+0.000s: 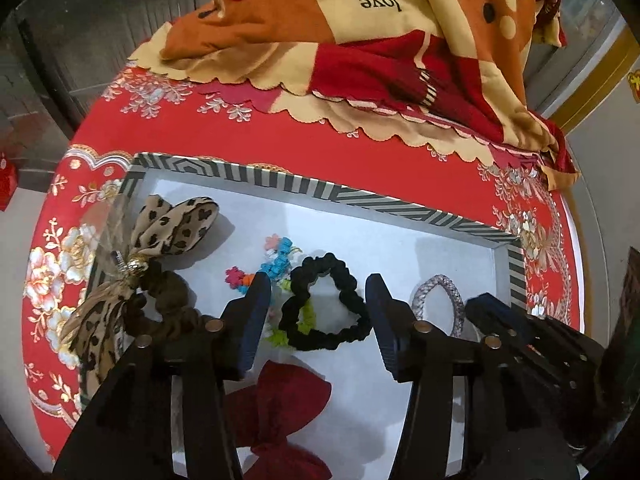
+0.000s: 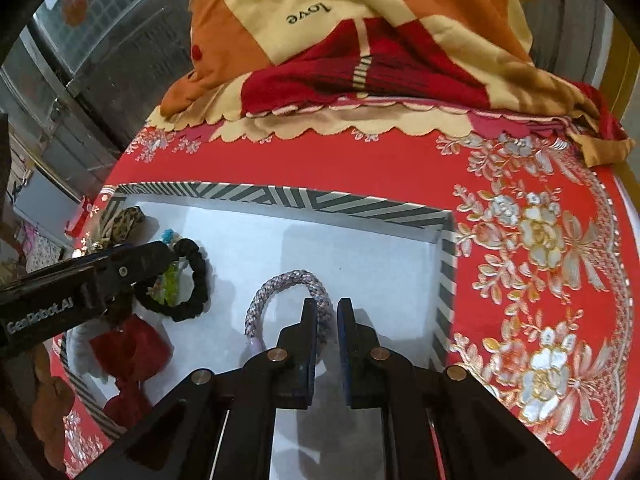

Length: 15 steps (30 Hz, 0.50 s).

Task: Organize jewelry
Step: 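Carry scrunchie and silver bracelet into the tray and open both grippers, then withdraw both grippers toward the multicolour and purple bead bracelets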

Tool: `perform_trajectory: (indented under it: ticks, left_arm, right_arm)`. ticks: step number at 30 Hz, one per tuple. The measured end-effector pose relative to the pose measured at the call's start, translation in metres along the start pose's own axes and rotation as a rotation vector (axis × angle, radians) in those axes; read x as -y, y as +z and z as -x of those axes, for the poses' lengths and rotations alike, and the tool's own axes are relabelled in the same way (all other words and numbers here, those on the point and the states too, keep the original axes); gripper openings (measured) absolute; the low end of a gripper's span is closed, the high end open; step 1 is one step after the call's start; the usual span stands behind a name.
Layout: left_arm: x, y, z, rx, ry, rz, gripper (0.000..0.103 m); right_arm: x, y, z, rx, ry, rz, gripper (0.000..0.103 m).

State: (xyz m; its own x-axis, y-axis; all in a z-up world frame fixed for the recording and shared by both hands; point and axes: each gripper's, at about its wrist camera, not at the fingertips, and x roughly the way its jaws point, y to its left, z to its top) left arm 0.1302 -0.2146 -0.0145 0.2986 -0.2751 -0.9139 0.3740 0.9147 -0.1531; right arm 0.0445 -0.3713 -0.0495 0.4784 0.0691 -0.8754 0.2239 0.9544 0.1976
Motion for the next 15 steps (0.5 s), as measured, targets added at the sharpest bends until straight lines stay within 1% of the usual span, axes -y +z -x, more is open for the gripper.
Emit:
perform_trajectory:
  ticks: [2,3,4,9,11,15]
  left_arm:
    - [0.0,-0.004,0.005,0.002,0.007,-0.003,0.049]
    - [0.0,-0.006,0.008,0.004,0.012,-0.003,0.049]
    - [-0.001,-0.009,0.012,0.007,0.02,-0.006,0.049]
    - [-0.002,-0.026,0.032,0.032,0.08,-0.024,0.049]
    - [-0.004,-0.034,0.04,0.04,0.093,-0.026,0.049]
    - [-0.006,-0.051,0.058,0.064,0.124,-0.039,0.049]
  right_arm:
    - [0.0,-0.003,0.01,0.009,0.004,0.002,0.017]
    - [0.0,-0.006,0.017,0.02,0.006,0.005,0.027]
    - [0.0,-0.009,0.024,0.033,0.008,0.007,0.032]
    - [-0.001,-0.024,0.057,0.072,0.01,0.007,0.033]
    - [-0.003,-0.03,0.069,0.084,0.01,0.009,0.033]
    - [-0.012,-0.046,0.09,0.109,-0.03,0.037,0.033]
